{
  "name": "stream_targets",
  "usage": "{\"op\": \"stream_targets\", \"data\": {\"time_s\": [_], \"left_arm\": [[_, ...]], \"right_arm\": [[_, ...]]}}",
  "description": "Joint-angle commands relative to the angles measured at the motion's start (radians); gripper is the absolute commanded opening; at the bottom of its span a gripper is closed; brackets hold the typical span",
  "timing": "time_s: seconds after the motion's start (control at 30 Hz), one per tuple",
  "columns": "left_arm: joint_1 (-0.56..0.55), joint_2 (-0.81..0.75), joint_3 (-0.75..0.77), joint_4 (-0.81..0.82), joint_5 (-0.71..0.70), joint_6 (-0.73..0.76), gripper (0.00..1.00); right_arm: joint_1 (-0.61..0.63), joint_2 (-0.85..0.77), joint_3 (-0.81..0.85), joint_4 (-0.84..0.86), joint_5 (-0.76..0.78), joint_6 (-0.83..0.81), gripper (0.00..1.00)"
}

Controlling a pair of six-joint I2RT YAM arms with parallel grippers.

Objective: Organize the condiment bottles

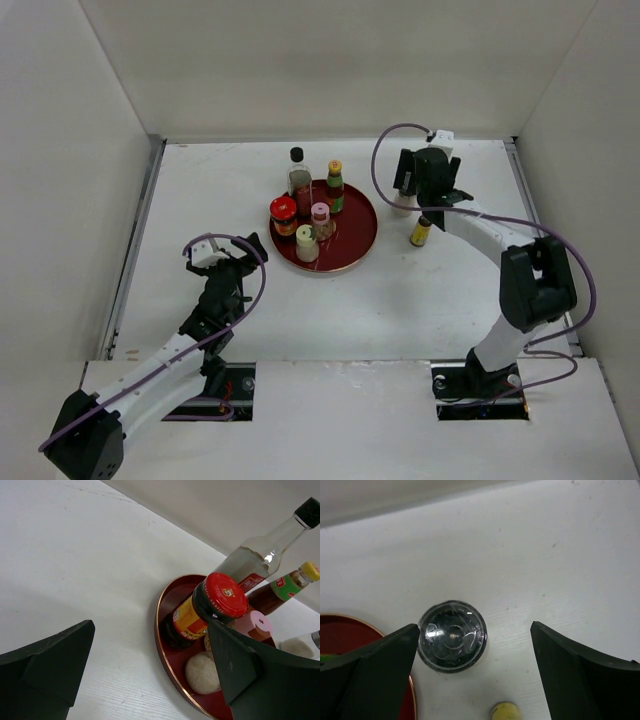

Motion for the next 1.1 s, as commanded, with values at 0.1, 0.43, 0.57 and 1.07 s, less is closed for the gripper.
{"op": "stream_targets", "data": {"time_s": [0.1,0.43,0.57,1.07], "left_arm": [[0.006,-0.004,-0.001,0.048,0.009,-0.012,1.0],[0.0,0.002,0.008,0.042,0.017,-0.014,1.0],[0.007,-0.001,0.001,0.048,0.017,-0.015,1.0],[0.011,0.021,0.005,0.049,0.029,-0.02,1.0]], "right_arm": [[0.004,0.09,0.102,-0.057,-0.135,-0.009,1.0],[0.009,0.145,0.142,-0.057,-0.12,-0.012,0.91],[0.009,0.147,0.141,-0.058,-0.105,-0.011,0.73],[0.167,-0.023,0.09,0.15,-0.094,-0.045,0.58]]}}
